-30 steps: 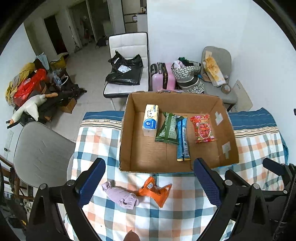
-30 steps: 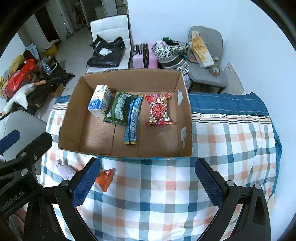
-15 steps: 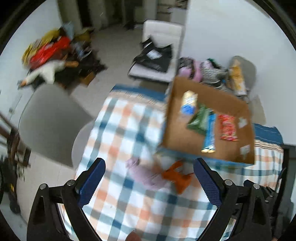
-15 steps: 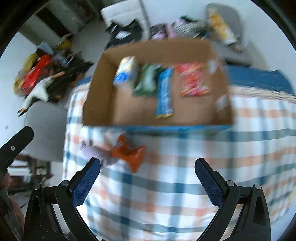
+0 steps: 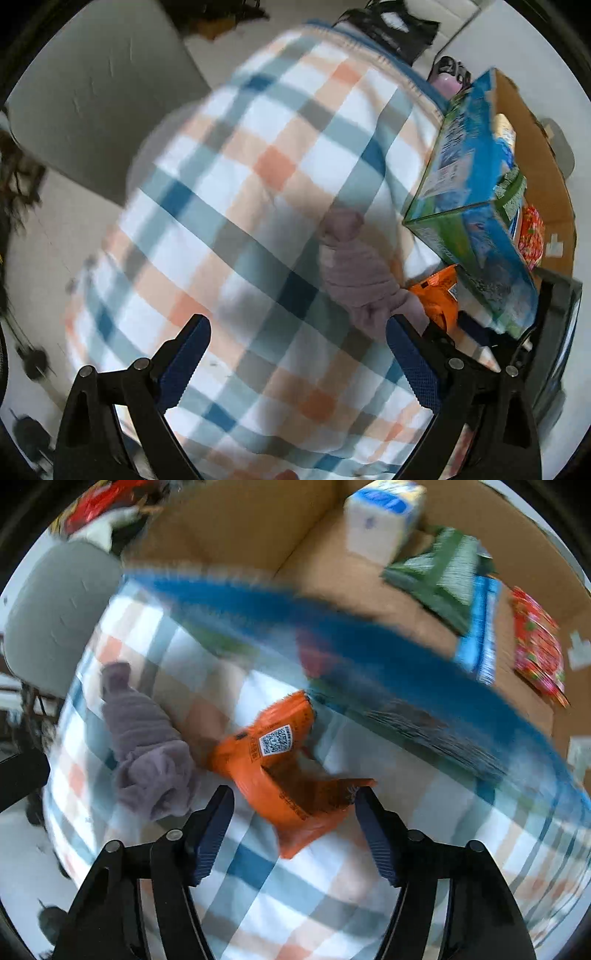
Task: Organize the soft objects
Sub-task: 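Grasp the lilac sock with the left tool while the right tool grasps the orange bag, then lower the sock and orange bag into the box and open both tools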
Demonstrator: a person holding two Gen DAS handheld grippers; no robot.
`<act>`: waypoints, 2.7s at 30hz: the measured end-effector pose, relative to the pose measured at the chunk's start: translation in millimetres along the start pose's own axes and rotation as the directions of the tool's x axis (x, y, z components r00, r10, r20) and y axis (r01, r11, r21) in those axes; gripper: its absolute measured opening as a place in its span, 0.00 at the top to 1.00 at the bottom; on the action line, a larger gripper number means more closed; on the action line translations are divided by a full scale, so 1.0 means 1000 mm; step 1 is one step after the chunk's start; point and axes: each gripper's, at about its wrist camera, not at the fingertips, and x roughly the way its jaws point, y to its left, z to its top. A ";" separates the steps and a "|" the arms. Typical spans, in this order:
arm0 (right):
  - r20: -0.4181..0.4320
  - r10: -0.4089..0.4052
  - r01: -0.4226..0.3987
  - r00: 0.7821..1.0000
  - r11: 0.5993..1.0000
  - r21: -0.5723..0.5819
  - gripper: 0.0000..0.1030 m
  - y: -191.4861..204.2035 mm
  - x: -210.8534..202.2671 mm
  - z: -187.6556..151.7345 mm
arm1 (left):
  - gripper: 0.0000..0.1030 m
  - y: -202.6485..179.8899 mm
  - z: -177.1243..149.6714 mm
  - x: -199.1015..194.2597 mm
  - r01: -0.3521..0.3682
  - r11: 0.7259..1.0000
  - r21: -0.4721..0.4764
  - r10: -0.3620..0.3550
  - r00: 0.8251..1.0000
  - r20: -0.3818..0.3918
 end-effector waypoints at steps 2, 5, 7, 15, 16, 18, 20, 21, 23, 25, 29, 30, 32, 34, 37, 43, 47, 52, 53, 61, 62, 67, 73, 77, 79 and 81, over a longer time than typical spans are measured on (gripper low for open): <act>-0.012 -0.033 0.033 0.999 0.999 -0.017 0.51 0.004 0.007 -0.001 | 0.05 -0.001 0.003 0.014 0.031 0.999 -0.030 -0.032 0.999 -0.032; -0.017 -0.019 0.019 1.000 1.000 0.009 0.62 0.002 0.002 -0.009 | 0.05 -0.005 0.010 0.034 0.073 0.996 -0.049 -0.076 0.995 -0.071; -0.030 -0.013 0.014 0.999 0.999 0.039 0.64 -0.002 -0.001 -0.016 | 0.05 -0.010 0.014 0.049 0.090 0.994 -0.056 -0.095 0.990 -0.103; -0.112 0.066 -0.039 0.992 0.971 0.236 0.65 -0.028 -0.009 -0.058 | 0.47 -0.046 0.012 0.078 0.049 0.997 0.056 -0.043 0.993 -0.113; -0.109 0.078 -0.049 0.991 0.968 0.248 0.64 -0.031 -0.009 -0.059 | 0.51 -0.051 0.010 0.080 0.033 0.996 0.079 -0.025 0.994 -0.105; -0.108 0.100 -0.069 0.989 0.962 0.264 0.63 -0.036 -0.003 -0.060 | 0.56 -0.058 0.005 0.080 0.014 0.993 0.119 -0.004 0.996 -0.084; -0.104 0.133 -0.100 0.986 0.956 0.275 0.59 -0.044 0.002 -0.058 | 0.61 -0.063 0.001 0.077 0.000 0.988 0.155 0.012 0.997 -0.073; -0.103 0.135 -0.103 0.985 0.957 0.273 0.58 -0.047 0.003 -0.053 | 0.63 -0.066 -0.002 0.074 -0.008 0.985 0.173 0.019 0.998 -0.065; -0.107 0.146 -0.113 0.983 0.958 0.264 0.57 -0.049 0.007 -0.051 | 0.65 -0.069 -0.009 0.067 -0.016 0.978 0.206 0.028 0.998 -0.055; -0.100 0.143 -0.112 0.985 0.956 0.270 0.60 -0.049 0.005 -0.051 | 0.65 -0.072 -0.017 0.058 -0.019 0.972 0.236 0.030 0.999 -0.043; -0.083 0.173 -0.140 0.981 0.941 0.307 0.67 -0.056 -0.011 -0.067 | 0.65 -0.084 -0.044 0.035 -0.024 0.948 0.317 0.032 0.999 -0.019; -0.077 0.186 -0.152 0.980 0.936 0.318 0.67 -0.059 -0.015 -0.072 | 0.65 -0.086 -0.050 0.031 -0.026 0.941 0.337 0.033 0.999 -0.015; -0.066 0.201 -0.167 0.977 0.926 0.337 0.69 -0.064 -0.024 -0.084 | 0.65 -0.094 -0.065 0.021 -0.031 0.925 0.380 0.036 0.999 -0.005; -0.050 0.209 -0.178 0.977 0.917 0.356 0.70 -0.072 -0.036 -0.093 | 0.65 -0.106 -0.080 0.014 -0.030 0.905 0.423 0.034 0.999 -0.002; -0.022 0.214 -0.189 0.977 0.903 0.386 0.72 -0.086 -0.055 -0.107 | 0.65 -0.128 -0.107 0.004 -0.031 0.870 0.492 0.030 1.000 0.011; 0.058 0.194 -0.200 0.979 0.879 0.432 0.72 -0.109 -0.095 -0.128 | 0.65 -0.162 -0.110 -0.036 -0.042 0.816 0.577 -0.014 0.996 0.093; 0.120 0.165 -0.202 0.979 0.870 0.449 0.72 -0.122 -0.130 -0.131 | 0.65 -0.180 -0.111 -0.064 -0.040 0.791 0.610 -0.058 0.989 0.139; 0.200 0.131 -0.210 0.971 0.866 0.453 0.72 -0.137 -0.174 -0.130 | 0.65 -0.198 -0.101 -0.101 -0.041 0.772 0.634 -0.106 0.975 0.193; 0.217 0.125 -0.213 0.968 0.866 0.452 0.72 -0.142 -0.184 -0.129 | 0.65 -0.201 -0.099 -0.106 -0.041 0.770 0.637 -0.113 0.973 0.200; 0.294 0.086 -0.215 0.952 0.871 0.442 0.72 -0.157 -0.228 -0.108 | 0.65 -0.236 -0.073 -0.138 -0.054 0.755 0.654 -0.164 0.950 0.267; 0.302 0.080 -0.213 0.950 0.872 0.440 0.72 -0.159 -0.233 -0.104 | 0.65 -0.240 -0.067 -0.139 -0.057 0.755 0.653 -0.164 0.948 0.273; 0.321 0.041 -0.187 0.946 0.878 0.440 0.72 -0.171 -0.242 -0.078 | 0.65 -0.257 -0.036 -0.141 -0.052 0.767 0.639 -0.162 0.949 0.272; 0.310 -0.004 -0.148 0.951 0.873 0.464 0.73 -0.191 -0.234 -0.040 | 0.65 -0.271 0.005 -0.123 -0.067 0.781 0.621 -0.115 0.962 0.249; 0.273 -0.015 -0.124 0.962 0.866 0.484 0.73 -0.205 -0.214 -0.013 | 0.65 -0.274 0.034 -0.094 -0.059 0.804 0.592 -0.071 0.978 0.195; 0.247 -0.017 -0.111 0.969 0.862 0.494 0.73 -0.211 -0.199 -0.002 | 0.65 -0.275 0.044 -0.078 -0.055 0.813 0.580 -0.048 0.986 0.160; 0.219 -0.013 -0.102 0.976 0.857 0.505 0.73 -0.216 -0.185 0.006 | 0.65 -0.274 0.054 -0.059 -0.058 0.822 0.566 -0.018 0.992 0.127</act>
